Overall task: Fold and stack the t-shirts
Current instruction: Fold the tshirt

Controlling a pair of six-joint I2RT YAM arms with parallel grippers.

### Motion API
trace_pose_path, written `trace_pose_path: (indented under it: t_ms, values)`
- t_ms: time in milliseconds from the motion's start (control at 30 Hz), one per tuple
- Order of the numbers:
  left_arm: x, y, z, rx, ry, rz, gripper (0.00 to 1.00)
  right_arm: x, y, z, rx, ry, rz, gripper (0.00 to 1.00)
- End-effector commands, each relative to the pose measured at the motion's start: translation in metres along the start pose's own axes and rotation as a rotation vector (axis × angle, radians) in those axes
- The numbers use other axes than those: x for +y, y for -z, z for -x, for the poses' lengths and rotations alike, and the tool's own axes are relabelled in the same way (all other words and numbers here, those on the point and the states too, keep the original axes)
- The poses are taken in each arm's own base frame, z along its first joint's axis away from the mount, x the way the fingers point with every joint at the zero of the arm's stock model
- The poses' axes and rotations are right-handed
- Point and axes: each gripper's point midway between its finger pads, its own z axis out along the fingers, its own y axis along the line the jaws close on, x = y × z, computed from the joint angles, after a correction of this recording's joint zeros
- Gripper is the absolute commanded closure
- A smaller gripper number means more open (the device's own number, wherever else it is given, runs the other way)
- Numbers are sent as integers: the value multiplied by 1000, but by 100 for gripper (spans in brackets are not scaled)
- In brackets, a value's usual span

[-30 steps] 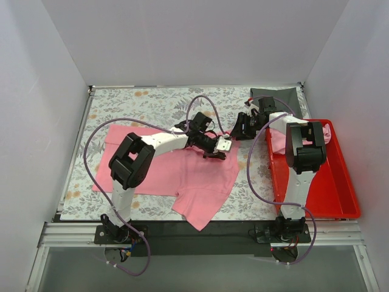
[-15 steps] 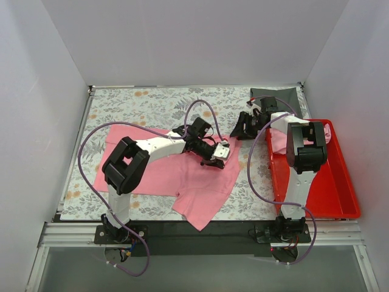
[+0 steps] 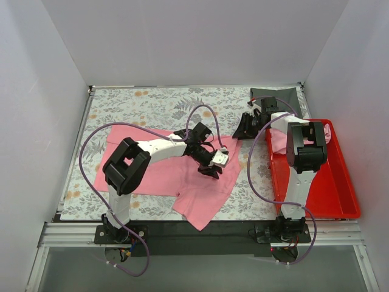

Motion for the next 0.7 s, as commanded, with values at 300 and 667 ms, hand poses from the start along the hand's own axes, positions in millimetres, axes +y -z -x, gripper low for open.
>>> trace_pose_path:
  t_ms: [300,667]
  values:
    - [33,83,38,-129,283,172,70,-10,2,9,-22,14,-43,99]
    - [97,113,-28,-62,465,379,60,-8,5,10,-20,38,-47,99]
